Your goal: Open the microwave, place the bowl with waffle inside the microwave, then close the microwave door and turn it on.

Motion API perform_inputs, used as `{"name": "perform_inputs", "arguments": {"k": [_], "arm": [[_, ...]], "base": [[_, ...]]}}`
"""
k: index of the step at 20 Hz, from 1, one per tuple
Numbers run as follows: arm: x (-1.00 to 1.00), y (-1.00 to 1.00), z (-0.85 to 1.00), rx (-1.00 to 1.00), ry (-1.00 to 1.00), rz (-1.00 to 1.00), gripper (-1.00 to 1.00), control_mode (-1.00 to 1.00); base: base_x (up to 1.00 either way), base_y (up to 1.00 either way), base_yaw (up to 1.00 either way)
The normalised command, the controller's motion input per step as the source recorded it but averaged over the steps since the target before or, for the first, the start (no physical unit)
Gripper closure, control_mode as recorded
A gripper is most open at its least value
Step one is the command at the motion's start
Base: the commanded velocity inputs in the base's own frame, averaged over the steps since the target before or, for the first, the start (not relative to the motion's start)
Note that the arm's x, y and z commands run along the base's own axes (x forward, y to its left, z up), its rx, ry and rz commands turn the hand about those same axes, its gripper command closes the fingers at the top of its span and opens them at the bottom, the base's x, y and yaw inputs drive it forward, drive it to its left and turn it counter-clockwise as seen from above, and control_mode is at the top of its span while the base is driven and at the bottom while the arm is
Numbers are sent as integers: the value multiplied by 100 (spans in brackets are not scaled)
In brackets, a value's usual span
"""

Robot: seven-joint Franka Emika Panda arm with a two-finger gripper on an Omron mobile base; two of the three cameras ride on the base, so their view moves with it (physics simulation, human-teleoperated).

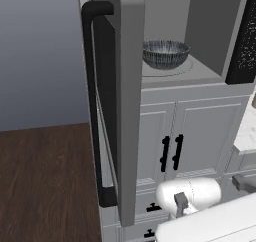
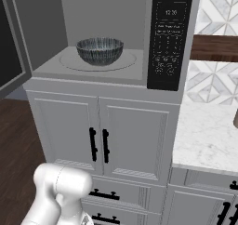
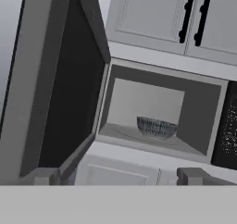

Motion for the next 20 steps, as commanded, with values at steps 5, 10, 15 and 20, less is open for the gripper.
{"name": "perform_inputs", "arguments": {"k": [5,10,15,20], "arm": [[0,100,-21,0,0,-20,-100,-100],[8,90,-11,-1,0,-23,-100,-100],[34,78,-6,-2,0,-24,-100,-100],[53,61,-8,-4,5,-26,-100,-100]], "base": [[0,0,0],[0,0,0],[0,0,0],[0,0,0]]}}
